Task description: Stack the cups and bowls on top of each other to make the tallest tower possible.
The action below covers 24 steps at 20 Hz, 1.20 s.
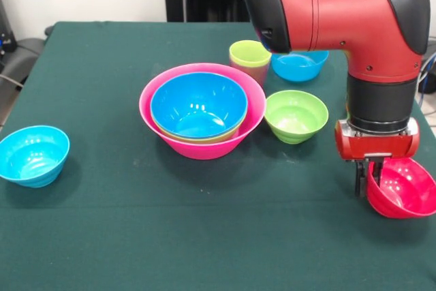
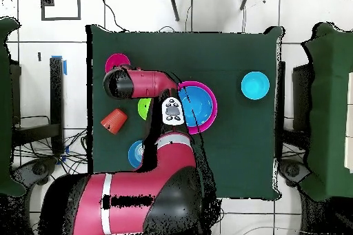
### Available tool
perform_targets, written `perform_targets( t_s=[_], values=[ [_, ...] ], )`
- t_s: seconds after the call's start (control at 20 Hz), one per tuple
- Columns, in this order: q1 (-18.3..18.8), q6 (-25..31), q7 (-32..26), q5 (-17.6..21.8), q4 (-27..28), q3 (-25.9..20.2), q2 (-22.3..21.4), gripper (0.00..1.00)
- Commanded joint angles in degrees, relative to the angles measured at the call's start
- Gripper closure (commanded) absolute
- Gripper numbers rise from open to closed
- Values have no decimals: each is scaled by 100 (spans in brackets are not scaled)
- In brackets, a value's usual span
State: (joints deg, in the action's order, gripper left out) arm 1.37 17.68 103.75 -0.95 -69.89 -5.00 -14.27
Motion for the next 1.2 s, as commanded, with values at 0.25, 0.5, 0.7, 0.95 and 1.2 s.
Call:
perform_targets(
  t_s=[0.25, 0.5, 0.7, 0.95, 1.2],
  values=[
    [16, 1133, -403, 394, -117, -499, 348, 100],
    [-117, 2590, -374, 209, 390, -289, -65, 100],
    [-123, 3505, -301, 218, 776, -154, -351, 100],
    [-53, 4690, -558, 402, 1284, -111, -638, 100],
    [19, 5761, -929, 664, 1909, -129, -639, 100]
  ],
)
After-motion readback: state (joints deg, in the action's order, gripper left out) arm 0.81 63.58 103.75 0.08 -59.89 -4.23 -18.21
